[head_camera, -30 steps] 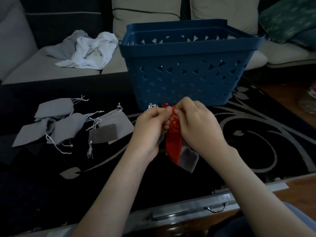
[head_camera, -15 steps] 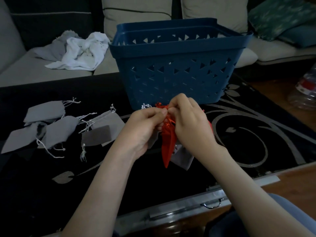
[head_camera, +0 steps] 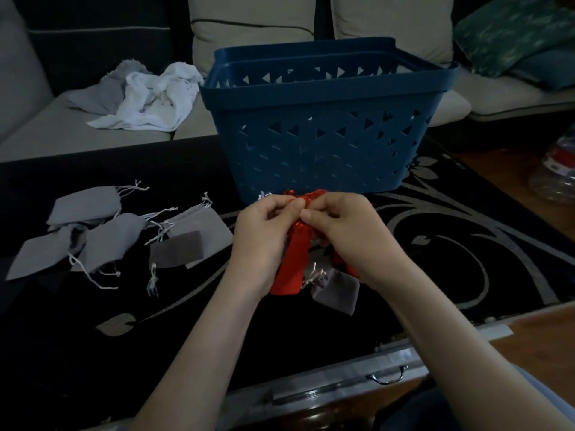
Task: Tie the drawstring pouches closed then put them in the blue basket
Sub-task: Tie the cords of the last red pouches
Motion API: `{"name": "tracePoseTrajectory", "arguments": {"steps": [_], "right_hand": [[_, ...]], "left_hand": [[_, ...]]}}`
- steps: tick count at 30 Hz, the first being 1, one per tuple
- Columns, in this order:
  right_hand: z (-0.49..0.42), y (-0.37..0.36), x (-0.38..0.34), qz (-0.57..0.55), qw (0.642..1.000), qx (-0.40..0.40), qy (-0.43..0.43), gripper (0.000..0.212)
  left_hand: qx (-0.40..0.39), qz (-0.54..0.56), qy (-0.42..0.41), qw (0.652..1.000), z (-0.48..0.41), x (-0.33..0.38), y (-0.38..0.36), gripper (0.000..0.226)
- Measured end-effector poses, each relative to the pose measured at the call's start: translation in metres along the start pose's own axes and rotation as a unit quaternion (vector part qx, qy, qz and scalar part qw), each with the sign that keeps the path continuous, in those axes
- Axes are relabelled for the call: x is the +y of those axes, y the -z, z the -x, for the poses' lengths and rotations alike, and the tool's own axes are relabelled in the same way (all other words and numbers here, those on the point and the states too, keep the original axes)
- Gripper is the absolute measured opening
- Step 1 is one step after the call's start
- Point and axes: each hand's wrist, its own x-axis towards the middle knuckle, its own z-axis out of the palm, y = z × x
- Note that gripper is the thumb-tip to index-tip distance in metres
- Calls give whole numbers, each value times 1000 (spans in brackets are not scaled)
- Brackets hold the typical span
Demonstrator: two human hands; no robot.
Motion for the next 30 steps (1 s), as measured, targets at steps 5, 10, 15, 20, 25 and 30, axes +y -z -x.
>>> {"name": "tracePoseTrajectory", "arguments": {"steps": [5,10,15,20,25,30], "right_hand": [[3,0,1,140,989,20,41,13],[7,0,-4,162,983,35,77,8],[4,9,-10,-76,995,-62,-4,17],[8,19,-13,-240,957,-157,-47,22],[9,29,-8,-241,951,-188,-47,22],[7,29,4,-158,971,-177,-9,20]], "left_hand": [[27,-70,-38,996,-2,-4,1,13],[23,-61,-37,997,-3,0,2,18],[-91,203,78,972,-2,13,4,14],[-188,198,37,961,-3,13,12,8],[-233,74,8,970,-10,7,22,3],[-190,-49,-66,978,-9,13,20,7]]}}
